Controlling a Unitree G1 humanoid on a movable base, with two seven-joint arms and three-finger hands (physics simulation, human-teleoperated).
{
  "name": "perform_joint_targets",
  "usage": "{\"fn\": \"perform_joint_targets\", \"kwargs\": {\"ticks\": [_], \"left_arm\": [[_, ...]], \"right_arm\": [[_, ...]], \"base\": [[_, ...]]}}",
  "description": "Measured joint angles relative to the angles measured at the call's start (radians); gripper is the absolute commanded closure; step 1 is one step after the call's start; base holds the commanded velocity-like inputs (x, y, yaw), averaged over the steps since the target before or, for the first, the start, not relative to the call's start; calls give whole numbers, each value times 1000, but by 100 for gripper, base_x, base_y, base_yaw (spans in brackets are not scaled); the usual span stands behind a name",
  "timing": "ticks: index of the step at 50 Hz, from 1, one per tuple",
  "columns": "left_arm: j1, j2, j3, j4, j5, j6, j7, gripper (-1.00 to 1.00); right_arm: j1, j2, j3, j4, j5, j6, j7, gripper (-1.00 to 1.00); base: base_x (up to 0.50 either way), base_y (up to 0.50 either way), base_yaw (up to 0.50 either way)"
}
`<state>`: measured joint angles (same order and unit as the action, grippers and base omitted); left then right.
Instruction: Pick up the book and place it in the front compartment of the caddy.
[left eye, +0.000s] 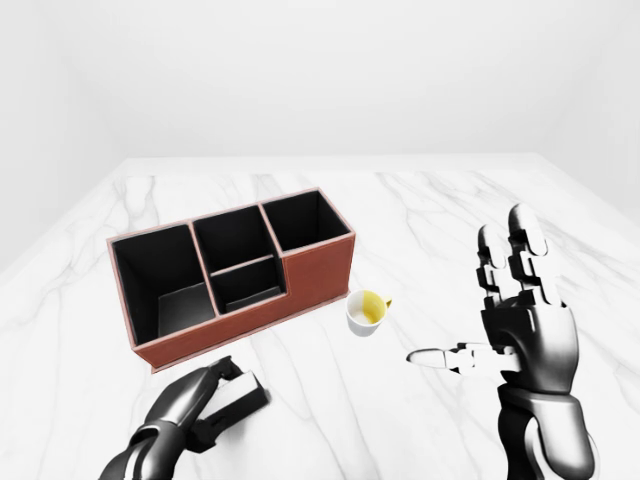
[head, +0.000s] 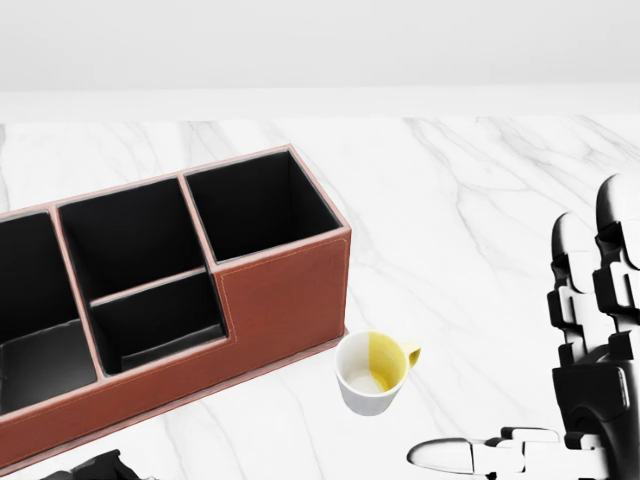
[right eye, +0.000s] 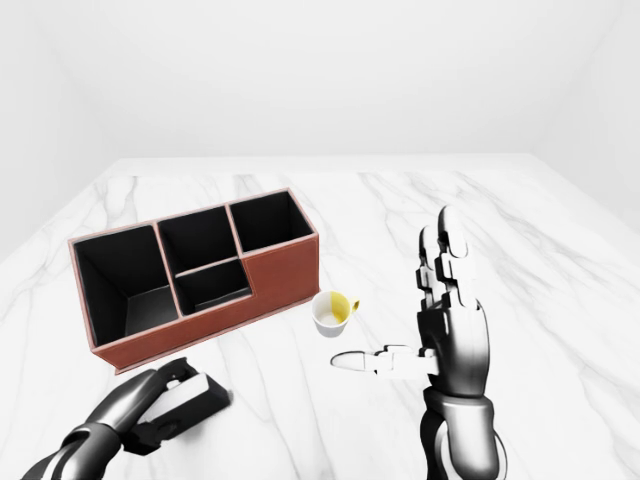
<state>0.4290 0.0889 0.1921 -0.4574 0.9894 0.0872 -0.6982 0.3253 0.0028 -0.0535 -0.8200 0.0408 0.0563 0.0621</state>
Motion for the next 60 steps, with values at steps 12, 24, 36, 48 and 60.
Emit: {"fn": "perform_joint_targets", "kwargs": {"ticks": [12,24,36,48,60], "left_arm": [[0,4,0,10,1,0,0,97],[8,2,0,-16,20,0,0,99],[-9,-12,38,-175,47,0,0,99],[-67,-17,102,-387,57,0,0,99],[-167,26,161,-553,65,0,0,99]], "right_arm": [[-2,1,-7,-4,5,0,-4,-100],[-5,1,-10,-2,8,-2,-5,-99],[-6,1,-11,0,8,-3,-6,-100],[-4,2,-12,-3,7,-3,-7,-99],[-7,2,-15,0,7,-4,-8,-100]], "base": [[0,0,0],[0,0,0],[0,0,0],[0,0,0],[0,0,0]]}}
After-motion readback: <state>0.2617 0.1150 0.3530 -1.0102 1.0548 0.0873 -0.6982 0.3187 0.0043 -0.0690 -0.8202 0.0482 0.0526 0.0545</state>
